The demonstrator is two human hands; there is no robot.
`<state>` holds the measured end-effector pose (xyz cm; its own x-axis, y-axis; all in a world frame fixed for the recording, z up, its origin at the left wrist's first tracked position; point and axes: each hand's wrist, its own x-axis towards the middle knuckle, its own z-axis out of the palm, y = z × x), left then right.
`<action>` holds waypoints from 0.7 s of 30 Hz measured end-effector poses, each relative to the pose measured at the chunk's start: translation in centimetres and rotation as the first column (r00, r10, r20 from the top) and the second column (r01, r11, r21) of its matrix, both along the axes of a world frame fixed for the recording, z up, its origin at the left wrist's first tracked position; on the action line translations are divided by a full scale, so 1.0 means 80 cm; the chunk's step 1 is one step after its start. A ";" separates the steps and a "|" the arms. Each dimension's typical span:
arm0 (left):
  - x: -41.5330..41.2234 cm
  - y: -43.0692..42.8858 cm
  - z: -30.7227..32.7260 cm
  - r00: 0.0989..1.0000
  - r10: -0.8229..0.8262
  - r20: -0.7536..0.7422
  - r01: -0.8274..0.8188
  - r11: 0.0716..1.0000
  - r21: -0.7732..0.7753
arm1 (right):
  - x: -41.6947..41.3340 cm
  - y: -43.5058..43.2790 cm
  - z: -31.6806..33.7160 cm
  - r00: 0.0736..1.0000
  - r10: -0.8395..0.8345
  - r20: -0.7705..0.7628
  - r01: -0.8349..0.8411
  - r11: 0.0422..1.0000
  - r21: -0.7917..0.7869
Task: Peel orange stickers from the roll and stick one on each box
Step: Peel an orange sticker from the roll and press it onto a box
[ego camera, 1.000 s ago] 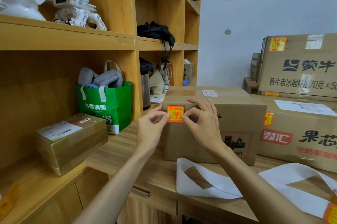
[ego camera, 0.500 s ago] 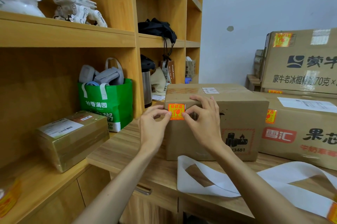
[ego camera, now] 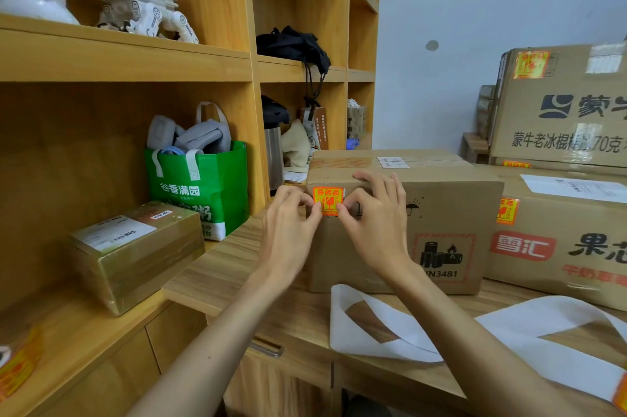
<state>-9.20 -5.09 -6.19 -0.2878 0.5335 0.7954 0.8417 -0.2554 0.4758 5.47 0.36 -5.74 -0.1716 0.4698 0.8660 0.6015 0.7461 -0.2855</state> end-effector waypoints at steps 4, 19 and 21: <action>-0.001 -0.001 0.001 0.999 0.011 -0.038 -0.011 1.000 0.005 | 0.001 0.001 0.000 1.000 -0.015 0.021 0.015 1.000 -0.001; -0.051 0.016 0.046 0.926 -0.366 0.098 0.378 0.881 -0.284 | 0.023 0.024 0.034 0.969 -0.103 0.226 0.102 0.995 0.017; -0.056 0.022 0.048 0.906 -0.395 0.156 0.423 0.869 -0.258 | 0.024 0.030 0.035 0.976 -0.083 0.200 0.087 0.996 -0.013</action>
<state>-13.66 -3.33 -2.34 -0.0613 0.8153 0.5758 0.6383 -0.4115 0.6505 7.36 2.73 -2.92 -0.2985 0.5086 0.8076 0.7089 0.6847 -0.1692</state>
